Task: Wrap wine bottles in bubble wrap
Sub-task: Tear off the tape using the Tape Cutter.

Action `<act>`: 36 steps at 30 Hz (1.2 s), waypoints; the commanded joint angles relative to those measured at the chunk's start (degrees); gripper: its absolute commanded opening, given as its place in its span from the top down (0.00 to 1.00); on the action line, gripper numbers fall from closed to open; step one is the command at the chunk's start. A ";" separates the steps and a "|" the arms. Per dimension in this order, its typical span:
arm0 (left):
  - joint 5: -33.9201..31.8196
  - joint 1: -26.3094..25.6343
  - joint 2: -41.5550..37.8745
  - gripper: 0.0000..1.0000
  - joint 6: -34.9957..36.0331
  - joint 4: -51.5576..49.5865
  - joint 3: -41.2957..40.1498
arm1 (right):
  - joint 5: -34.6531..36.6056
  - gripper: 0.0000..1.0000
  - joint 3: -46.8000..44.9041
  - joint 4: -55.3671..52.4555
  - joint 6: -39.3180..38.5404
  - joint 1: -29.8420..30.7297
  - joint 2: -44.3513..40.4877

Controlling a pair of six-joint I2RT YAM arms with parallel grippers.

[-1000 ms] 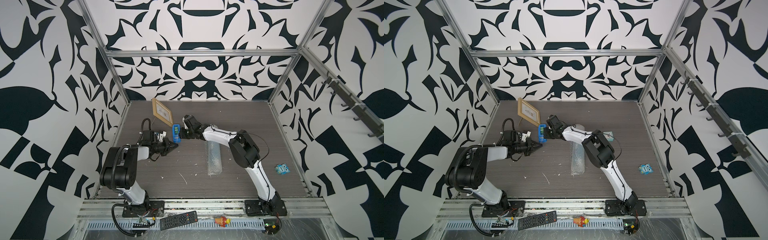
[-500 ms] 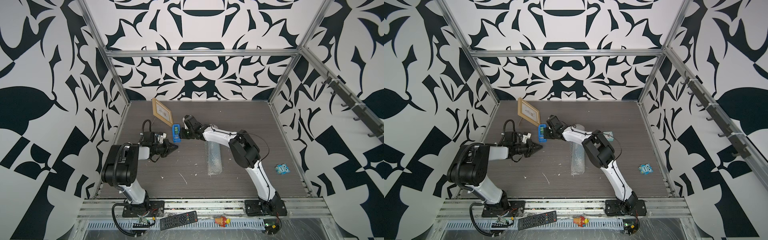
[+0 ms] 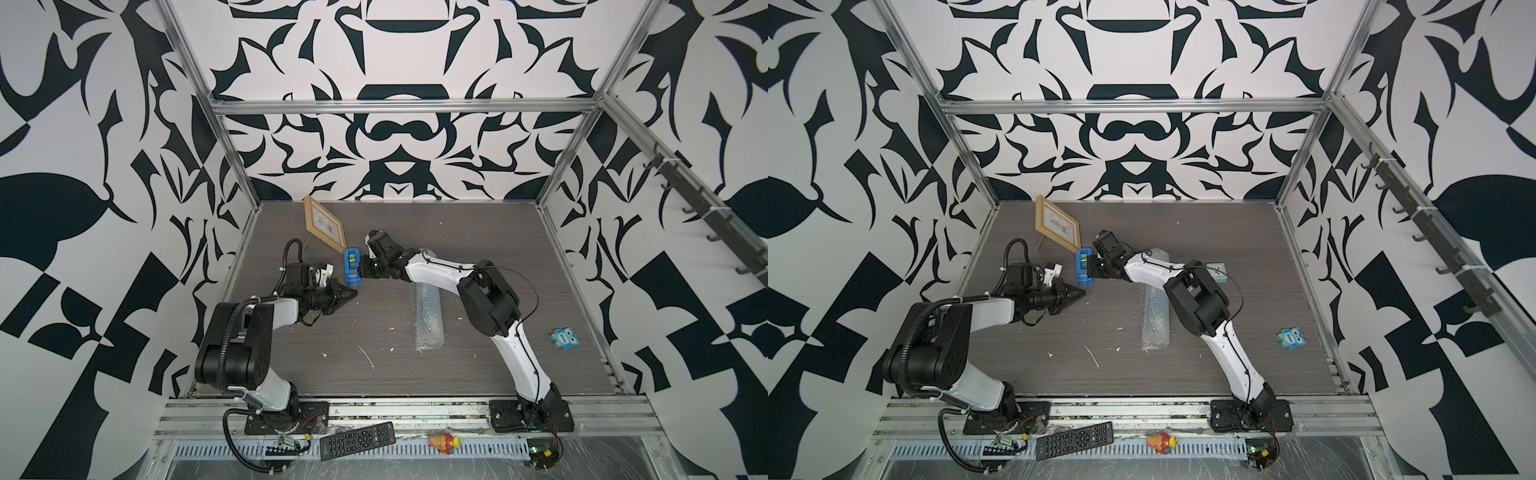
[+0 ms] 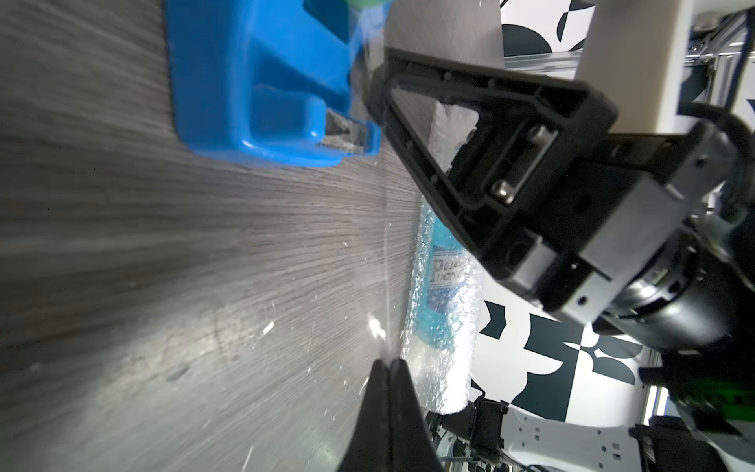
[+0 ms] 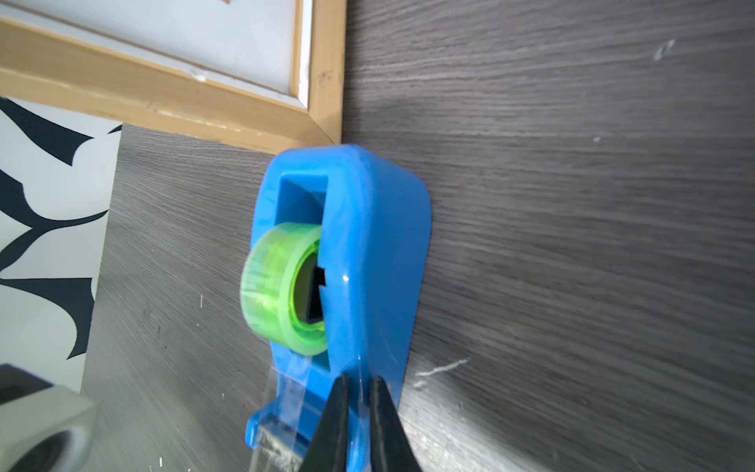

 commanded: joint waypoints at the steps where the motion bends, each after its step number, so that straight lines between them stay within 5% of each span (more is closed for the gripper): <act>1: 1.46 -0.86 -0.30 1.00 -0.29 -3.12 -1.89 | 3.28 0.86 -0.81 -4.31 0.26 0.21 3.47; 10: -0.74 -0.86 5.09 1.00 3.24 -6.50 1.07 | 3.27 0.87 -1.48 -4.22 0.17 0.21 3.11; 22: -17.07 -0.87 9.13 1.00 22.08 -34.32 11.62 | 3.03 0.87 -2.20 -3.87 -0.67 0.12 3.20; 36: -23.64 -0.86 5.99 1.00 23.81 -42.35 11.61 | 2.79 0.88 -2.25 -4.27 -0.68 -0.15 3.75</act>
